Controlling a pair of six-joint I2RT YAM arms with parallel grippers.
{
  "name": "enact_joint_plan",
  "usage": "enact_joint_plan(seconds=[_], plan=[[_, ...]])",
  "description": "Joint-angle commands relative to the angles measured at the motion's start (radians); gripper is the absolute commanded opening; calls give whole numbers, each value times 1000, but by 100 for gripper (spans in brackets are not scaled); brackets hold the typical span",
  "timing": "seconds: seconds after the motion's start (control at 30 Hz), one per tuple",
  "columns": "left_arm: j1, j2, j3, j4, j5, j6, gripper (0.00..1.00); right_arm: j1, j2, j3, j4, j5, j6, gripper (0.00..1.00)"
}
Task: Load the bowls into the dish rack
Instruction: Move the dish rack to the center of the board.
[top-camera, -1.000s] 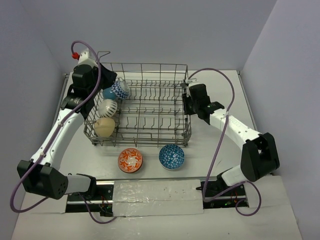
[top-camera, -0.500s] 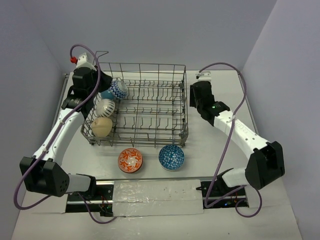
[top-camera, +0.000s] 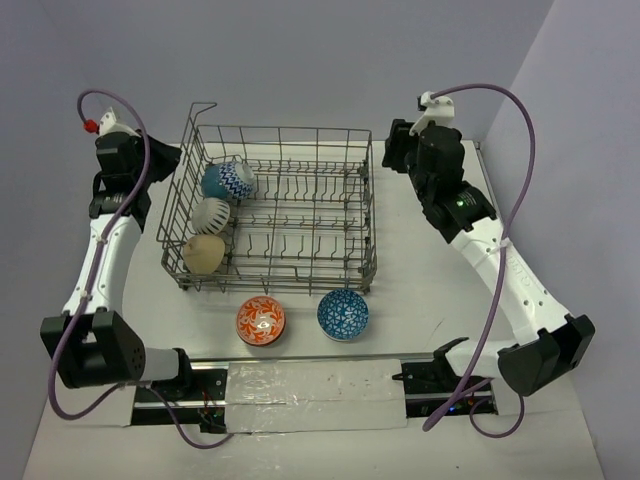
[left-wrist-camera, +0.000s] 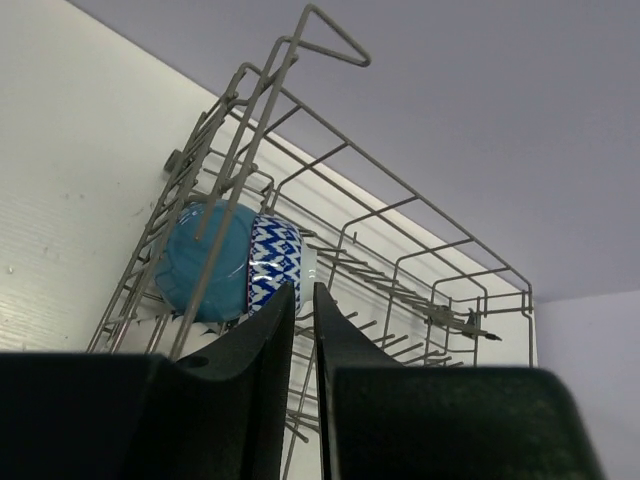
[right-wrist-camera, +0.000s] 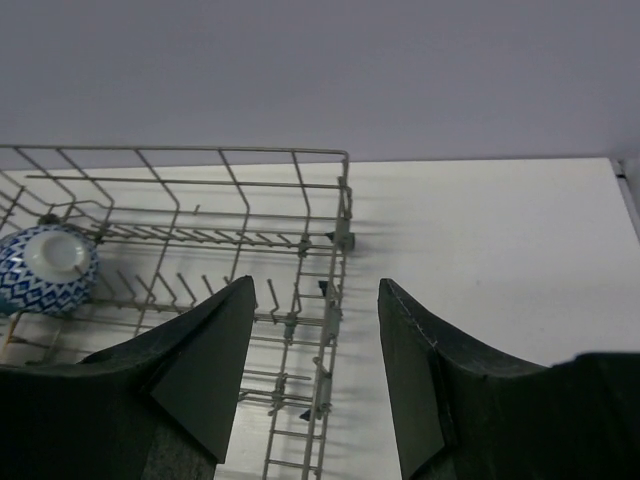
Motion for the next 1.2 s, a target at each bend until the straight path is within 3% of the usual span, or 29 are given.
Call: enact_joint_plan(seconds=[0.0,0.2,0.4,0.6,0.87,1.17], plan=[[25,73,46,0,124,-56,18,2,23,54,-42,-132,-7,60],[23,106,27,38,162,-64,18,10,67,79,-60,-362,-28,61],[26,120,53,-15,98,-27,19,70,266,269,-155,-451,-73,63],[42,129,76,-67,12,-4,19,108,397,459,-217,-465,-80,64],[52,66,44,12,78,19,20,125,427,430,-214,-537,-91,64],[57,-20,29,9,-63,66,21,197,579,565,-301,-549,-125,64]])
